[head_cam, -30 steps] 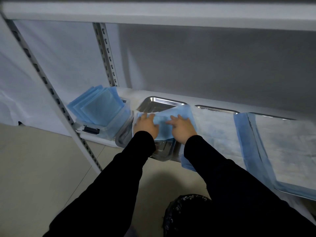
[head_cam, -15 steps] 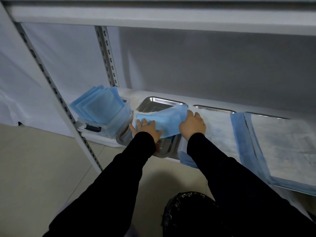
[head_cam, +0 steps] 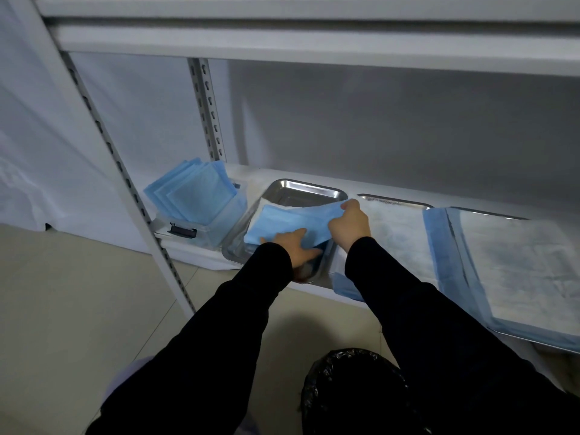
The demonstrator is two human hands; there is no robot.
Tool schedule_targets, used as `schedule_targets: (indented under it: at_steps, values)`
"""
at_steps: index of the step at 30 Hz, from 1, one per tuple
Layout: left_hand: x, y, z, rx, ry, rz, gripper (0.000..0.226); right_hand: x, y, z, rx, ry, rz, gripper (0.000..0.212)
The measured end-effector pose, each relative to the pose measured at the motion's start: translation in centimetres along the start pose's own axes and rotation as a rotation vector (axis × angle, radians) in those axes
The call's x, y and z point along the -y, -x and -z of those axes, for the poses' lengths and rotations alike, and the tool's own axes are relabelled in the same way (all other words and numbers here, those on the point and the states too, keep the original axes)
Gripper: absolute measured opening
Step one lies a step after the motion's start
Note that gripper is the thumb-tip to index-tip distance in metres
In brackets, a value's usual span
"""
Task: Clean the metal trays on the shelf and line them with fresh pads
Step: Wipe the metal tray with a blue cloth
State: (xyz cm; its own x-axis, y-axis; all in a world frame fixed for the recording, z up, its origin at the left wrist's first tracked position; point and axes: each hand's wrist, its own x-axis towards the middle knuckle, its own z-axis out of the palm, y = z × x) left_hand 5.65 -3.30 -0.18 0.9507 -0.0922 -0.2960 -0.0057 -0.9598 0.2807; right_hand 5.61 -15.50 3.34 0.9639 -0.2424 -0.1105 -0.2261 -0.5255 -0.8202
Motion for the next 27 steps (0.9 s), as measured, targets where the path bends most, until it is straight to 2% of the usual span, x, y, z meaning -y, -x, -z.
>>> schedule_targets:
  at_steps: [4, 8, 9, 13, 18, 20, 23, 27]
  values:
    - [-0.4, 0.1, 0.2, -0.049, 0.102, -0.074, 0.073, 1.1, 0.3, -0.5, 0.033, -0.098, 0.028, 0.045]
    - [-0.8, 0.9, 0.9, -0.266, 0.375, -0.112, 0.033, 1.6, 1.0, -1.0, 0.145, -0.243, 0.077, 0.049]
    - [-0.6, 0.9, 1.1, -0.305, 0.435, -0.094, 0.030, 1.5, 1.1, -1.0, 0.156, -0.272, 0.091, 0.052]
    - [0.1, 1.2, 2.1, -0.352, 0.777, -0.035, 0.029, 0.7, 0.6, -0.9, 0.035, -0.238, 0.123, 0.045]
    - [1.0, 1.8, 3.7, -0.355, 1.205, 0.163, 0.020, -0.4, -0.1, -1.0, 0.034, -0.108, 0.035, 0.079]
    - [1.3, 2.1, 4.1, -0.379, 1.287, 0.207, 0.025, -0.4, -0.1, -1.2, 0.073, -0.135, 0.031, 0.087]
    - [1.4, 2.3, 4.3, -0.417, 1.348, 0.202, 0.017, -0.2, 0.0, -1.5, 0.171, -0.212, 0.023, 0.094]
    - [2.0, 2.0, 4.1, -0.515, 1.355, 0.169, 0.013, -0.7, -0.6, -2.1, 0.215, -0.095, 0.060, 0.086]
